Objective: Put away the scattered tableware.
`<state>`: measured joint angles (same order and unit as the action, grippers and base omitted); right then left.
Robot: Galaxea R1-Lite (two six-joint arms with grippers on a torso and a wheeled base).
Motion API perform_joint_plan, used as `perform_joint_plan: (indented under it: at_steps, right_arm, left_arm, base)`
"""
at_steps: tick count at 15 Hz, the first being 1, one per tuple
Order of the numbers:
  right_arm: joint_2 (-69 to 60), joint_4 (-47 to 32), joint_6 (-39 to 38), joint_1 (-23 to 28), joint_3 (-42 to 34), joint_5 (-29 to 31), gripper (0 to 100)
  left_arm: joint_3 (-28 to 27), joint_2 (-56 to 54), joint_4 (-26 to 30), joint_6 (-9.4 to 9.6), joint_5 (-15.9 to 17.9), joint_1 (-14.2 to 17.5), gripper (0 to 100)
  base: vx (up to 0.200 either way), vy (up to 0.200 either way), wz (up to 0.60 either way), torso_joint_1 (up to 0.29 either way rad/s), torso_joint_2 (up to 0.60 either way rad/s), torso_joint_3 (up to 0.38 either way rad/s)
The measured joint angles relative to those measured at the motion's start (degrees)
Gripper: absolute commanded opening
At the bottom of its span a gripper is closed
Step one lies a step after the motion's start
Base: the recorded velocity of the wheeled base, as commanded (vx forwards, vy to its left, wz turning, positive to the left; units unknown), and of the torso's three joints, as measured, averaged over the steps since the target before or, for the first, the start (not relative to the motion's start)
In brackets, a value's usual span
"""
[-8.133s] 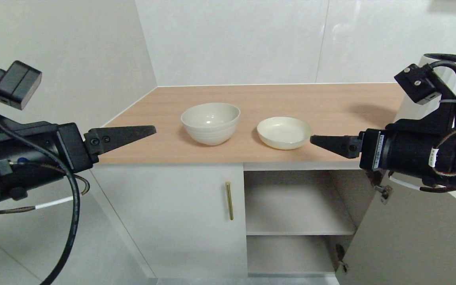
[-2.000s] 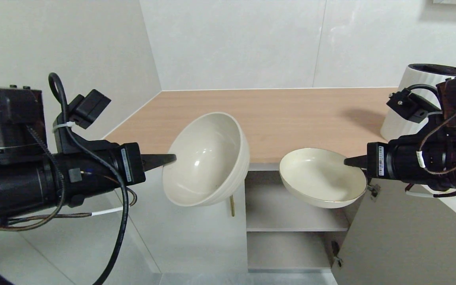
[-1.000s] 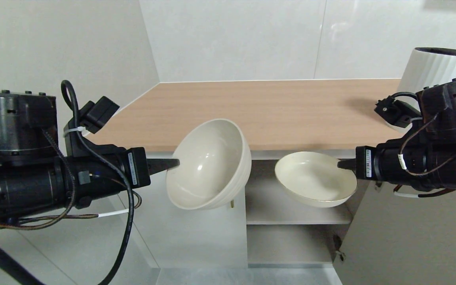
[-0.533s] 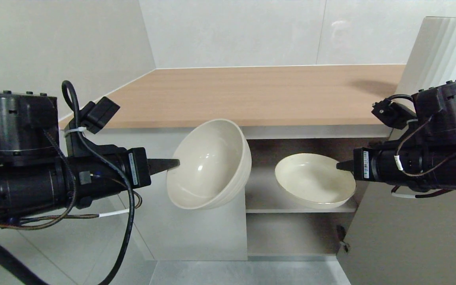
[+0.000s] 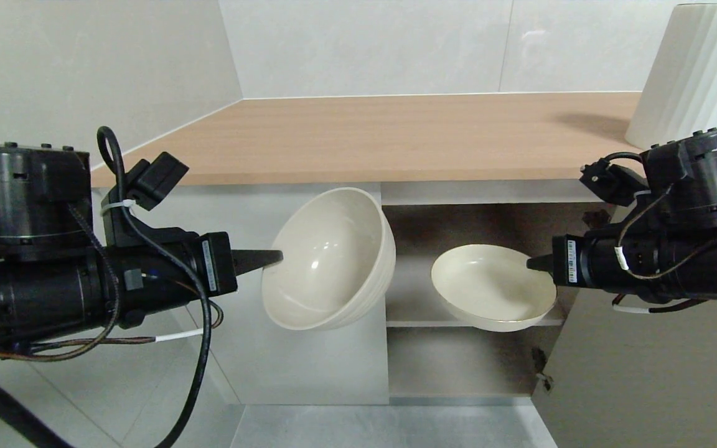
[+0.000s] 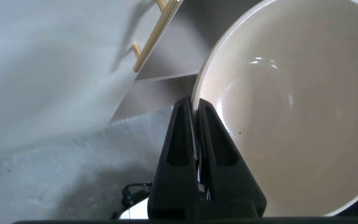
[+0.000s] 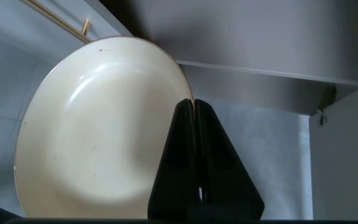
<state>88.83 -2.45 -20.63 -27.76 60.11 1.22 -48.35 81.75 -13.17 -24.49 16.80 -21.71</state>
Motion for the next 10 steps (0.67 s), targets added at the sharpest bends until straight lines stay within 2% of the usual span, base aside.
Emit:
perform_joint_plan:
  at_steps: [5, 10]
  right_arm:
    - [6.18, 3.73, 0.02, 0.0, 0.28, 0.34, 0]
    - [21.03, 15.12, -0.01, 0.67, 0.55, 3.86, 0]
  left_arm:
    - [0.06, 0.0, 0.0, -0.02, 0.0, -0.28, 0]
    - [0.39, 0.02, 0.01, 0.0, 0.04, -0.59, 0]
  base:
    - [0.0, 0.0, 0.0, 0.0, 0.0, 0.0]
    - [0.0, 0.0, 0.0, 0.0, 0.0, 0.0]
